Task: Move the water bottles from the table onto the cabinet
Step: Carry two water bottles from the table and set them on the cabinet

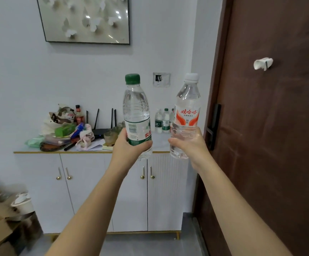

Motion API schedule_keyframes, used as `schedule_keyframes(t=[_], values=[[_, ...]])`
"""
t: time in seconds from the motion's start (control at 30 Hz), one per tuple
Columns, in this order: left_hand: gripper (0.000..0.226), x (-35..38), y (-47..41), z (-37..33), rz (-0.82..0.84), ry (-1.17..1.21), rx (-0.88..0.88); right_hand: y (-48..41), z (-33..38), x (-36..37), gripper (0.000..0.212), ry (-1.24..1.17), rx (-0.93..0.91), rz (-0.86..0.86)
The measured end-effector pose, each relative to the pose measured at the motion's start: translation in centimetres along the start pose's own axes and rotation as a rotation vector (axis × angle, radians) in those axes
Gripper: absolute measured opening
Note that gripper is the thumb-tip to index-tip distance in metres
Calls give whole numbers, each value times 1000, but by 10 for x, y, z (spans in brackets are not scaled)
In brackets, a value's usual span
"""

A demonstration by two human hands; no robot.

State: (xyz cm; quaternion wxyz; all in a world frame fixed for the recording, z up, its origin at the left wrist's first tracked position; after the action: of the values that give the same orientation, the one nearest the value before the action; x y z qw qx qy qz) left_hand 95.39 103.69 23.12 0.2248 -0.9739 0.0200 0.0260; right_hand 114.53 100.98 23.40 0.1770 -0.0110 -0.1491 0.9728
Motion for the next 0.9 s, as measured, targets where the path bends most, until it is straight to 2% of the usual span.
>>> schedule_keyframes(t=[0.23,0.47,0.7,0.9], values=[[56,21,-84,53,4,-22,-12,-85,-43,5,69,-16,39,-19],[57,45,-192,112,54,-21,3,-196,-93,22,56,-6,58,-48],[55,72,-306,173,149,-34,-9,-306,-134,42,68,68,64,-129],[56,97,-350,234,206,-38,-71,-358,-189,41,70,115,133,-164]])
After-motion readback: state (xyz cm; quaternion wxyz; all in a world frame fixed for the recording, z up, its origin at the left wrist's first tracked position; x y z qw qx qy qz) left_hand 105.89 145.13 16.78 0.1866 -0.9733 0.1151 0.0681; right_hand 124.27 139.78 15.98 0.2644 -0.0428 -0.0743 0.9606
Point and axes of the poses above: each hand's wrist, its own y-axis away from the middle knuckle, its own x-axis out of the palm, z = x × y, the point moved 1 cm from there along -y, towards the middle knuckle, and after that the axes turned 3 degrees about x, right-handed, at the moved point
